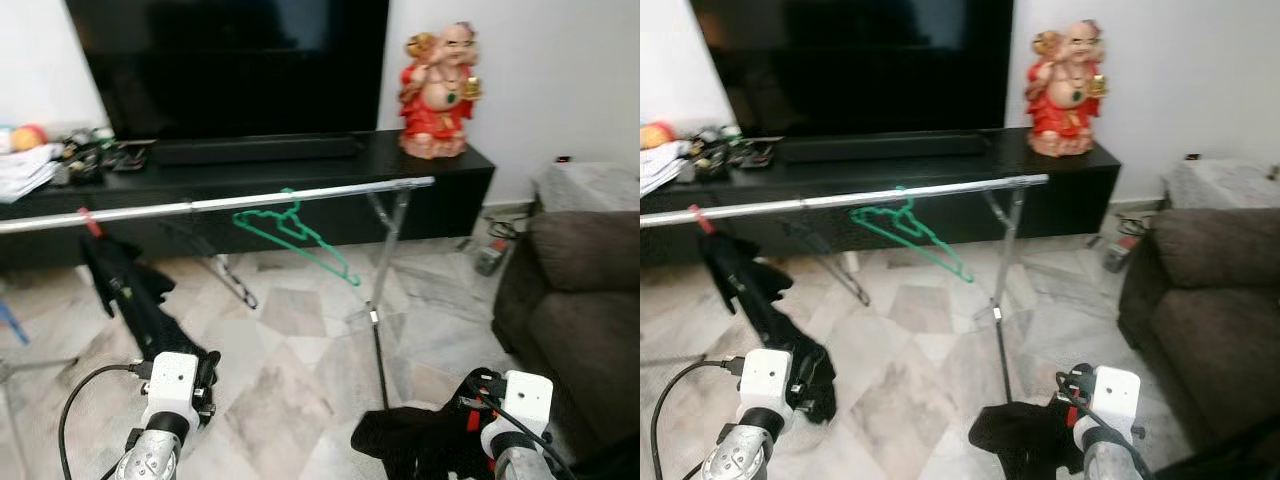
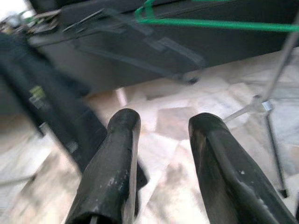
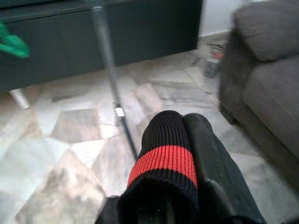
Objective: Hang hanger
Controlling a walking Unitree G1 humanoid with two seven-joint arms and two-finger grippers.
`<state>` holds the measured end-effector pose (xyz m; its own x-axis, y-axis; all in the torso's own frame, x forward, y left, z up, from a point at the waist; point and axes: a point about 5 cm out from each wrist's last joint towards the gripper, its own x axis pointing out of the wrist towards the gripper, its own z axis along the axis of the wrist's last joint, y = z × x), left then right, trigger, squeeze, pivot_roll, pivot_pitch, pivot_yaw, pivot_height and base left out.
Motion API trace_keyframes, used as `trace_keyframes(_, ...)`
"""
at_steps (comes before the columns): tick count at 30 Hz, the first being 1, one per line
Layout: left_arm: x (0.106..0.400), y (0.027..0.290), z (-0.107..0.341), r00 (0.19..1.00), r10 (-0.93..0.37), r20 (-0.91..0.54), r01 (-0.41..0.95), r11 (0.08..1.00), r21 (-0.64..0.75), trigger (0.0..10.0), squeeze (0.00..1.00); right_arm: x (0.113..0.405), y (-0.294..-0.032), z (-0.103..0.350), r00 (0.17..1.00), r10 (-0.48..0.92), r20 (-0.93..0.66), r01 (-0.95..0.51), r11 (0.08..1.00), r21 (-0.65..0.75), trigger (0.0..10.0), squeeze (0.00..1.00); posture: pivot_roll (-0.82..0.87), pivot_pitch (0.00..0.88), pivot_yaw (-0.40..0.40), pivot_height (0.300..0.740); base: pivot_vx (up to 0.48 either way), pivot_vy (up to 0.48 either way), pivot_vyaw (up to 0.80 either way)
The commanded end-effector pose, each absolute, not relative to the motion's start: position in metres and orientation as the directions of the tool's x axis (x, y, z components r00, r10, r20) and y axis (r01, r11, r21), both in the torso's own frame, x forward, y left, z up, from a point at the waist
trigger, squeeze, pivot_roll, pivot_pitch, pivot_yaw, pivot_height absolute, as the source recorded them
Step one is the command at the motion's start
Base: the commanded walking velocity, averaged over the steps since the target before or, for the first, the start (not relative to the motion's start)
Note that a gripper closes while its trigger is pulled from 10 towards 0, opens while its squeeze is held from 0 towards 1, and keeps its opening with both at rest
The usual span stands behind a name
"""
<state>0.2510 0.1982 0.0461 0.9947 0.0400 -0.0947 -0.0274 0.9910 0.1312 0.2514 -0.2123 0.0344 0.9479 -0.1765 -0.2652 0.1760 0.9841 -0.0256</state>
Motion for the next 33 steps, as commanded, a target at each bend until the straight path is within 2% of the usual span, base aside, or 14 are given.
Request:
trace_keyframes(1,0.25,0.202,0.049,0.994,0.049,-0.103,-0.035,0.991,0.132,10.0,0.0,0.261,-0.202,0.052,0.975,-0.138,-0.172,0.138,0.99,-0.011,10.0,0.0,0.01,0.0,0.069,0.74,0.0,0.0,0.8)
trace_keyframes(5,0.25,0.199,0.047,0.992,0.035,-0.122,-0.018,0.99,0.139,10.0,0.0,0.267,-0.197,0.057,0.982,-0.115,-0.151,0.123,0.991,0.045,10.0,0.0,0.0,0.0,0.07,0.74,0.0,0.269,0.33)
trace_keyframes(9,0.252,0.197,0.046,0.992,0.035,-0.123,-0.019,0.992,0.126,10.0,0.0,0.27,-0.195,0.06,0.986,-0.094,-0.136,0.1,0.994,0.033,10.0,0.0,0.0,0.0,0.066,0.74,0.0,0.469,0.0)
trace_keyframes(16,0.253,0.195,0.047,0.992,0.039,-0.122,-0.025,0.993,0.111,10.0,0.0,0.271,-0.193,0.058,0.987,-0.076,-0.141,0.08,0.996,0.024,10.0,0.0,0.01,0.0,0.054,0.74,0.0,0.0,0.0)
trace_keyframes(24,0.252,0.193,0.044,0.989,0.063,-0.132,-0.053,0.995,0.08,10.0,0.0,0.275,-0.194,0.059,0.989,-0.043,-0.144,0.04,0.999,-0.023,10.0,0.0,0.02,0.0,0.031,0.74,0.0,0.48,0.0)
trace_keyframes(33,0.256,0.2,0.052,0.977,0.186,-0.108,-0.19,0.981,-0.034,10.0,0.0,0.287,-0.194,0.07,0.992,0.001,-0.122,-0.009,0.998,-0.065,10.0,0.0,0.06,0.0,-0.031,0.74,0.0,0.48,0.0)
